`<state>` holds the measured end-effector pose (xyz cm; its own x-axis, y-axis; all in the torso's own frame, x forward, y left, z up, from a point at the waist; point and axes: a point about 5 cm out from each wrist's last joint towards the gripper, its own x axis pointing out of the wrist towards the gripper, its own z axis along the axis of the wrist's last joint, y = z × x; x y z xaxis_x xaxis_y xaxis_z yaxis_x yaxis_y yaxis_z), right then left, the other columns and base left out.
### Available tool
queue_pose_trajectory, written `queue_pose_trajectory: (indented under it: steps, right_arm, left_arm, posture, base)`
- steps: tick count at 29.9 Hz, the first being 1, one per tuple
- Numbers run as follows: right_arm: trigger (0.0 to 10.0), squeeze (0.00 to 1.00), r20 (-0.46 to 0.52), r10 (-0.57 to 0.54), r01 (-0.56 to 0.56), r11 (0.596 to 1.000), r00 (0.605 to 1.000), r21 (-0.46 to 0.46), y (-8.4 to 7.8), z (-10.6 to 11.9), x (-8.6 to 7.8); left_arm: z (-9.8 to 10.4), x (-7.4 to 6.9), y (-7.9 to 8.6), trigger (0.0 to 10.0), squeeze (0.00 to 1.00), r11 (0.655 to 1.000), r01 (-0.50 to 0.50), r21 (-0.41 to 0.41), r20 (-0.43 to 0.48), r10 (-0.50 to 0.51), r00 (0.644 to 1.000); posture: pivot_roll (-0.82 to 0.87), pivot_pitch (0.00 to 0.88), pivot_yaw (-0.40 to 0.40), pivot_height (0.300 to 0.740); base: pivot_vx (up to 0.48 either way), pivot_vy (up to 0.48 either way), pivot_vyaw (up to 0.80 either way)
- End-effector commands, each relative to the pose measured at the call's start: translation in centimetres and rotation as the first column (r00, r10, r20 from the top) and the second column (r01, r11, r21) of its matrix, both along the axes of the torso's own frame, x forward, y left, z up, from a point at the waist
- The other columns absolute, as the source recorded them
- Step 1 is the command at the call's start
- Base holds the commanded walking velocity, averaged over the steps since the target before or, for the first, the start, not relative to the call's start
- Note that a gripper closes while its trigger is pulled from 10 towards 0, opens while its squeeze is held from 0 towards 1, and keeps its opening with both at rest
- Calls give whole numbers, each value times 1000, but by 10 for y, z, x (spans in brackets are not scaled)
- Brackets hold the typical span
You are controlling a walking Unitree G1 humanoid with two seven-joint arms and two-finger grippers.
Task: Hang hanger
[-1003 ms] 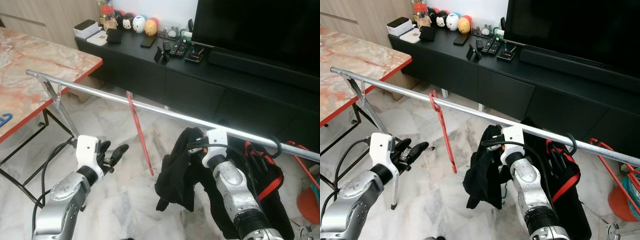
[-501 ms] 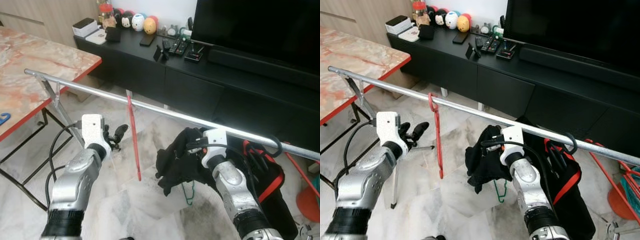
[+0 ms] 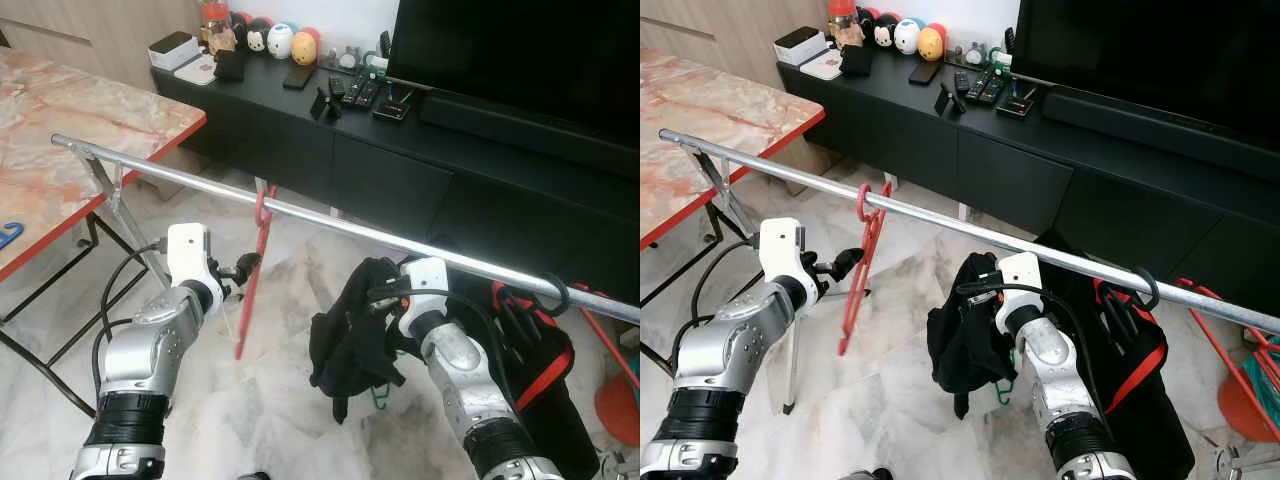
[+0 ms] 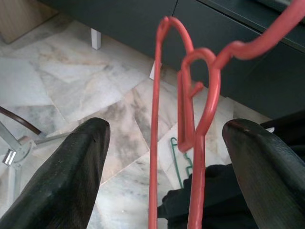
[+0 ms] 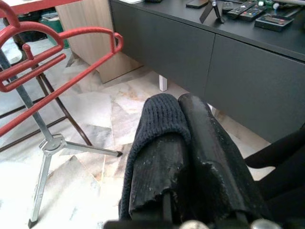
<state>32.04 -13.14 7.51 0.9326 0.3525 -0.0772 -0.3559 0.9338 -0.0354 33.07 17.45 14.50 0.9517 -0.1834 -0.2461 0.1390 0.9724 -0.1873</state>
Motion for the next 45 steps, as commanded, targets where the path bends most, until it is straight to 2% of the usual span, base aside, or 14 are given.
queue_pose_trajectory:
  steps: [1,6,12,16,19,23,27,34,39,45]
  right_arm:
    - [10000,0,-3,12,-12,1000,1000,-14,1,-1,-1]
    - [10000,0,-5,21,-21,1000,1000,-8,4,-1,-1]
    - [10000,0,-3,22,-22,1000,1000,-8,3,-1,-1]
    - [10000,0,-5,24,-24,1000,1000,-9,3,-1,-2]
    - [10000,0,-5,25,-25,1000,1000,-11,3,-1,-2]
    - [10000,0,-4,25,-25,1000,1000,-11,2,-1,-2]
    - [10000,0,-3,27,-27,1000,1000,-12,3,-1,-2]
    - [10000,0,-1,30,-30,999,1000,-12,3,-1,-1]
    - [10000,0,2,34,-34,999,999,-11,4,1,-1]
    - [10000,0,1,38,-38,999,999,-13,4,0,-1]
  left_arm:
    - [8,1,2,10000,0,1000,2,17,10,-3,1000]
    - [3,2,9,10000,0,998,-6,62,-7,6,1000]
    - [-10,4,5,10000,0,997,2,75,-31,1,1000]
    - [-9,9,-4,10000,0,998,50,37,1,-50,999]
    - [-8,13,-8,10000,0,995,80,51,13,-81,997]
    - [-5,18,-6,10000,0,995,83,63,38,-85,996]
    - [-9,21,0,10000,0,992,69,109,36,-74,997]
    - [-8,29,2,10000,0,994,31,103,99,-41,994]
    - [-11,31,-7,10000,0,995,85,52,126,-91,988]
    - [-14,32,-16,10000,0,983,176,49,159,-181,971]
  posture:
    - [39,113,14,740]
    - [37,112,14,740]
    - [31,111,13,740]
    - [26,106,13,740]
    - [22,103,13,740]
    - [21,100,14,740]
    - [18,98,14,740]
    - [15,96,14,740]
    - [5,99,12,740]
    - [5,99,11,740]
  base:
    - [0,0,0]
    - [0,0,0]
    - [0,0,0]
    - [0,0,0]
    - [0,0,0]
    - [0,0,0]
    - [0,0,0]
    - [0,0,0]
    - [0,0,0]
    - [0,0,0]
